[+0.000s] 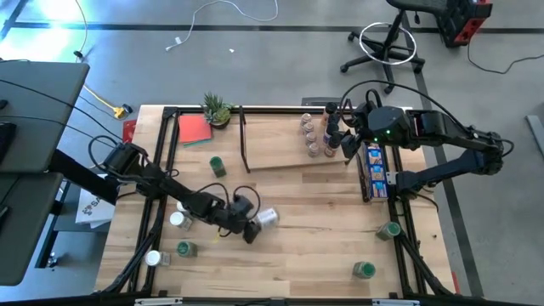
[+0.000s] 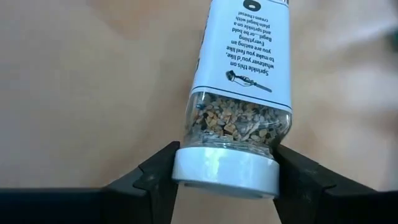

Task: Shelf spices
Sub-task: Put the white seasoning bottle on the shelf

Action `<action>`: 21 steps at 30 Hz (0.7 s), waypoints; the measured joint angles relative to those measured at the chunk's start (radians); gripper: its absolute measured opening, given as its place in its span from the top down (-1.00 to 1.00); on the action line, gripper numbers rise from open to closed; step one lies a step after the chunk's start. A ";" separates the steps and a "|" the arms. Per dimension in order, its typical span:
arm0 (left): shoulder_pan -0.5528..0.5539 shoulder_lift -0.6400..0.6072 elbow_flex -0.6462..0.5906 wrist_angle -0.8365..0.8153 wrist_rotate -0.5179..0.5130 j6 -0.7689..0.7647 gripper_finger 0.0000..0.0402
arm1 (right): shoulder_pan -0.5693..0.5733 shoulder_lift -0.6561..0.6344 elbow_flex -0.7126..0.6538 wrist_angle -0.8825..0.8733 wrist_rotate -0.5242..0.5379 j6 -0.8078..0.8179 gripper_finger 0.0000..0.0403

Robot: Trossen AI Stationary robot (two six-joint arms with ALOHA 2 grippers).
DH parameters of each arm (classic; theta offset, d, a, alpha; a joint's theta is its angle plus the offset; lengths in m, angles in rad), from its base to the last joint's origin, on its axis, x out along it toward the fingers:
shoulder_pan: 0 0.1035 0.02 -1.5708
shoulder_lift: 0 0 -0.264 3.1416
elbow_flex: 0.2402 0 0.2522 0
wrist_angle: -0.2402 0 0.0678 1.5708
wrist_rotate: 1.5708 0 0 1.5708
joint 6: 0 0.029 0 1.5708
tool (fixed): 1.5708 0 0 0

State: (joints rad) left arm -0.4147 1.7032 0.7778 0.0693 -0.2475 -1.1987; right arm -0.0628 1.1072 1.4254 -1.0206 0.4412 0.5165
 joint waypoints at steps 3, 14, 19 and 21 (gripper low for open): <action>0.032 -0.002 0.089 -0.064 0.207 -0.066 0.04 | 0.000 0.000 0.000 0.000 0.000 0.000 -0.37; 0.222 -0.007 0.542 -0.896 0.650 -0.267 0.04 | 0.000 0.000 0.000 0.038 0.056 -0.025 -0.37; 0.305 0.003 0.557 -0.999 0.795 -0.266 0.04 | 0.000 0.000 0.000 0.047 0.056 -0.024 -0.37; 0.334 0.016 0.556 -0.997 0.870 -0.259 0.04 | 0.000 0.000 0.000 0.047 0.056 -0.025 -0.37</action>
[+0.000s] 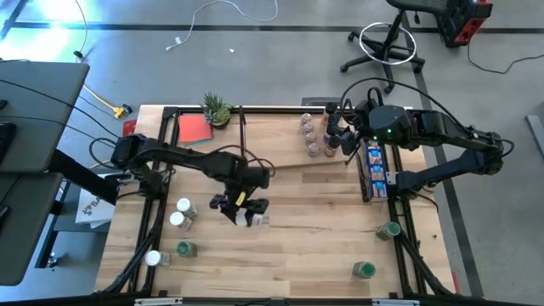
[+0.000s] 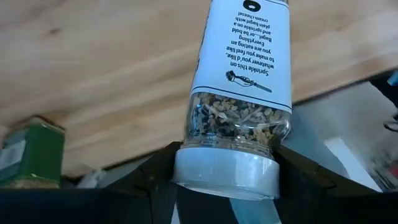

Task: Shelf spices
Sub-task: Put the white seasoning bottle on the shelf

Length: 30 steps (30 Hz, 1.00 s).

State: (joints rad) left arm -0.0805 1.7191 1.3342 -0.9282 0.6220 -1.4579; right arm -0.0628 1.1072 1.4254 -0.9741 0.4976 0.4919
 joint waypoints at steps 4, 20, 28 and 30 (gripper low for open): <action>0.049 0.020 0.000 0.004 0.038 0.015 0.04 | 0.000 0.000 0.000 0.000 0.002 -0.003 -0.37; 0.028 0.085 0.001 0.014 0.080 0.021 -0.15 | 0.000 0.000 0.000 0.000 0.002 -0.029 -0.37; 0.014 0.085 0.001 0.014 0.042 0.027 -0.12 | 0.000 0.000 0.000 0.000 0.002 -0.029 -0.37; 0.015 0.083 0.001 0.014 0.039 0.049 -0.12 | 0.000 0.000 0.000 0.000 0.002 -0.029 -0.37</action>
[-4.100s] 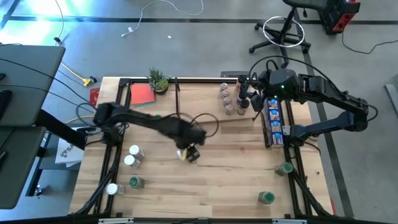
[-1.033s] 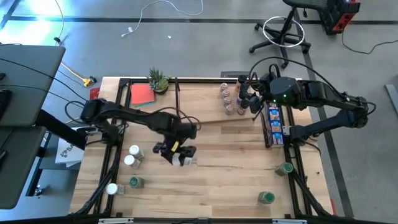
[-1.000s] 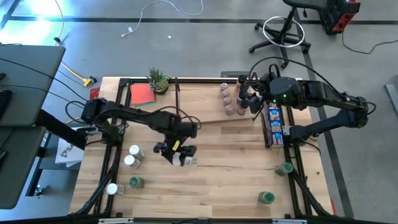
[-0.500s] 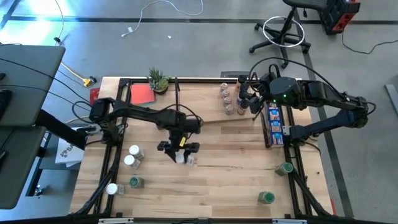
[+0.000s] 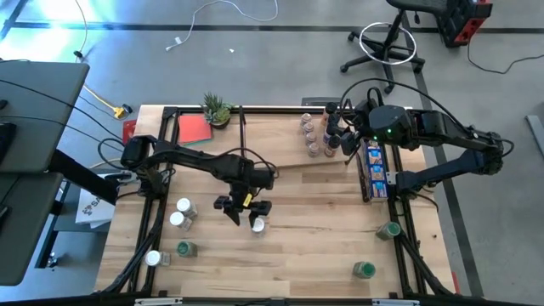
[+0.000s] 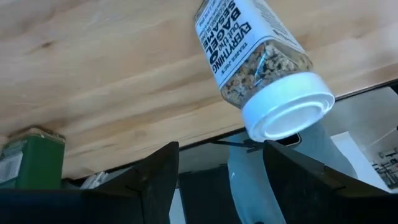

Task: Shelf spices
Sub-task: Put the white seasoning bottle on the shelf

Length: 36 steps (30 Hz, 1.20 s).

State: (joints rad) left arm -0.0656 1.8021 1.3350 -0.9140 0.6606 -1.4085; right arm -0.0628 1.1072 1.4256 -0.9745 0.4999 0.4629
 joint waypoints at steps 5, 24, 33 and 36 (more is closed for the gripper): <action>-0.001 -0.018 0.013 0.003 -0.020 0.027 -0.13 | 0.000 0.000 0.000 0.000 0.000 0.003 -0.37; -0.339 -0.010 0.134 -0.194 -0.621 0.955 -0.13 | 0.000 0.000 0.000 -0.001 -0.034 0.011 -0.37; -0.392 0.162 0.134 0.055 -0.654 0.857 -0.13 | 0.000 0.000 0.000 -0.001 -0.047 0.042 -0.37; -0.398 0.176 0.134 0.100 -0.618 0.816 -0.13 | 0.000 0.000 0.000 -0.001 -0.057 0.057 -0.37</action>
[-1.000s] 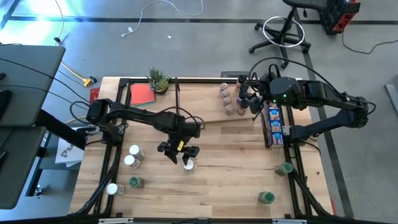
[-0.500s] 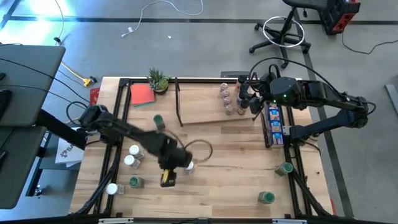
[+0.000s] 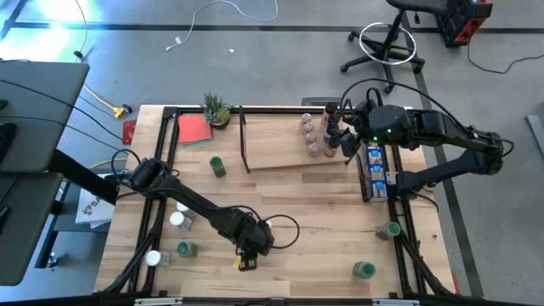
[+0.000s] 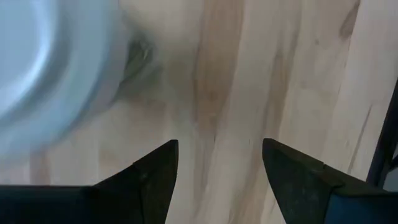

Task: Shelf spices
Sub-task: Put the white seasoning bottle on the shelf

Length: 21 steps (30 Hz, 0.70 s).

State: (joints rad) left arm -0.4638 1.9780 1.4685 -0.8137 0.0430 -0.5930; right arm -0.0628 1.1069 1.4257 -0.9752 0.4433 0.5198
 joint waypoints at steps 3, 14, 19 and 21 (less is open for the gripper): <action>-0.021 -0.034 0.001 0.000 -0.073 0.011 -0.09 | 0.000 0.000 0.000 0.000 -0.008 -0.001 -0.37; -0.055 -0.068 0.001 -0.055 -0.162 -0.102 0.08 | 0.000 0.000 0.000 -0.005 -0.008 -0.005 -0.37; -0.069 -0.108 -0.120 0.113 -0.152 -0.198 0.23 | 0.000 0.000 0.000 -0.017 -0.019 -0.004 -0.37; -0.074 -0.142 -0.197 0.209 -0.140 -0.274 0.33 | 0.000 0.000 0.000 -0.017 -0.032 -0.004 -0.37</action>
State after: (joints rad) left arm -0.5379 1.8358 1.2713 -0.6051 -0.0965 -0.8666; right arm -0.0626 1.1072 1.4254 -0.9918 0.4113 0.5159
